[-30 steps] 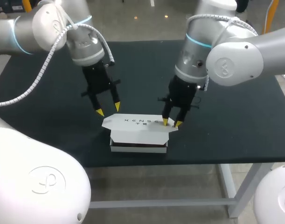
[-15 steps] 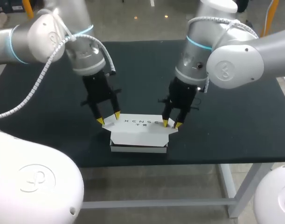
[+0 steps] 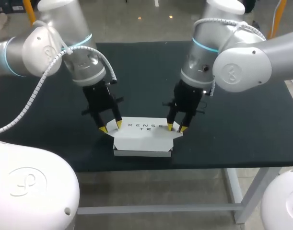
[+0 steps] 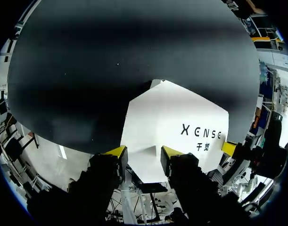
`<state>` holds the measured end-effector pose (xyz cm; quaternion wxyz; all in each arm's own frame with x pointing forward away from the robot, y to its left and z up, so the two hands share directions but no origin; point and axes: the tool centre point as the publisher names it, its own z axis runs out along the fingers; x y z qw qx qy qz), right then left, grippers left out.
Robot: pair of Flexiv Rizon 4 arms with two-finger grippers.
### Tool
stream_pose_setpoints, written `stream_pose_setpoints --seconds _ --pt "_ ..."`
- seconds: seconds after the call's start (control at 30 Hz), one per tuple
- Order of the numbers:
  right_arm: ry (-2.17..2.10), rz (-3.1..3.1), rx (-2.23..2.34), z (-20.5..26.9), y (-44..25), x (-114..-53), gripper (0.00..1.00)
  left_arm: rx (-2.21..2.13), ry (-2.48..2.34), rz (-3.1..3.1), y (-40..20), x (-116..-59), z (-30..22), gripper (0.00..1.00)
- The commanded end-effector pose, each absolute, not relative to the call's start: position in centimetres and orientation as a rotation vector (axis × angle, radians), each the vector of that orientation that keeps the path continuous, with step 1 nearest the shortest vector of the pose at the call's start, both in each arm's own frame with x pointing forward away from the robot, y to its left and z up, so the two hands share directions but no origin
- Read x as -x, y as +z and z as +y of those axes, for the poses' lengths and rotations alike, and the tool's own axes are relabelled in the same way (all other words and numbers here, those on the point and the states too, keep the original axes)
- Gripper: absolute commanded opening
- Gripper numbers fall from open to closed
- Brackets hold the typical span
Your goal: Assemble the packaging by folding the flat box into shape, placing the metal phone stand inside, and closing the box properly
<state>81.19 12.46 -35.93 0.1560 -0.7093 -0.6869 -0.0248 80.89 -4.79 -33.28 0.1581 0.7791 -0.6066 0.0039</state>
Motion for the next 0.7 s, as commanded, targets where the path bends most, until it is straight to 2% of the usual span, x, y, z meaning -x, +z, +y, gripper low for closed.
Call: stream_pose_setpoints --seconds 0.03,0.7 --pt "-0.066 -1.971 2.032 12.5 -36.0 -81.1 0.39 -2.241 0.007 -1.750 -33.2 -80.6 -5.2 0.48" --pt "-0.084 -1.956 2.024 12.8 -36.7 -80.5 0.39 -2.184 0.071 -1.869 -35.1 -79.7 -5.7 0.47"
